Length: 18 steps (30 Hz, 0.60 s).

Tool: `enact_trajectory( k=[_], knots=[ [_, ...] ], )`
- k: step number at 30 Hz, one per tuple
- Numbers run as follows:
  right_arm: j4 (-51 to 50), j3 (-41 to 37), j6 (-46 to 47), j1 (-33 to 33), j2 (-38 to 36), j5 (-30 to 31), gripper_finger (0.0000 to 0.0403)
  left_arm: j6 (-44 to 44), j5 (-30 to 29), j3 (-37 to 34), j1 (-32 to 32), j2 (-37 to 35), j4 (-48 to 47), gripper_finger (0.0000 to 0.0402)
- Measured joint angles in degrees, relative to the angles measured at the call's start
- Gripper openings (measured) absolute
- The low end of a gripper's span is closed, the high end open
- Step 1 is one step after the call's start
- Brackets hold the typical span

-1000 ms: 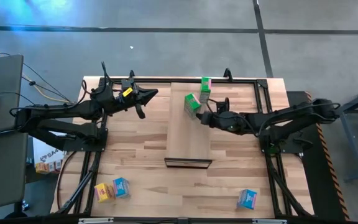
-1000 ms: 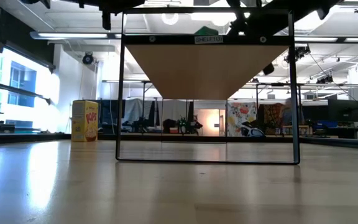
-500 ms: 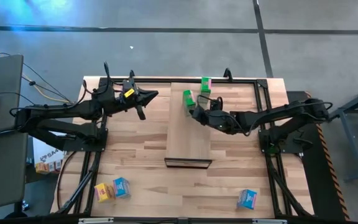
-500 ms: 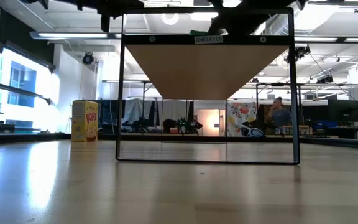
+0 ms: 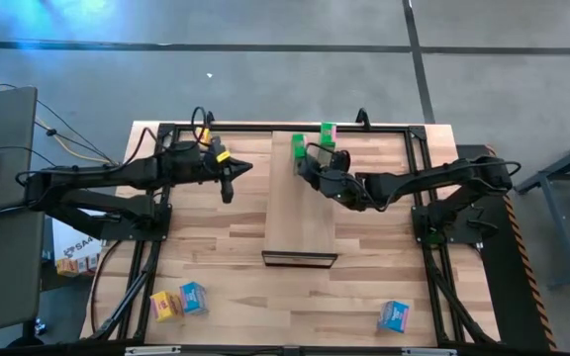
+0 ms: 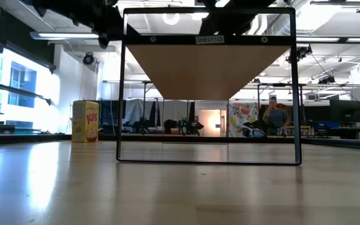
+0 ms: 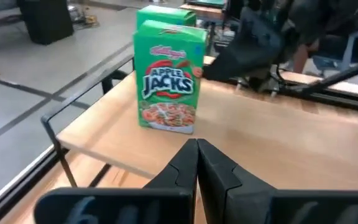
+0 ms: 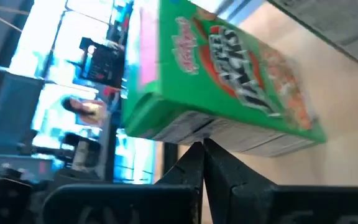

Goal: Stack cereal on shelf
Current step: Put the green cereal box on the shelf

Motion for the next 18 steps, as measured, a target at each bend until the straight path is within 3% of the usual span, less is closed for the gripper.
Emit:
enact_trajectory(
  k=[13,18],
  knots=[
    [1.96,0.03,2.53,-3.53,2.33,0.71,0.0,5.28,13.67,-0.04,10.89,7.77,7.81,0.0],
    [0.95,0.03,-3.33,-3.44,0.87,-9.3,0.0,4.01,18.26,0.2,12.98,13.58,15.45,0.0]
  ],
)
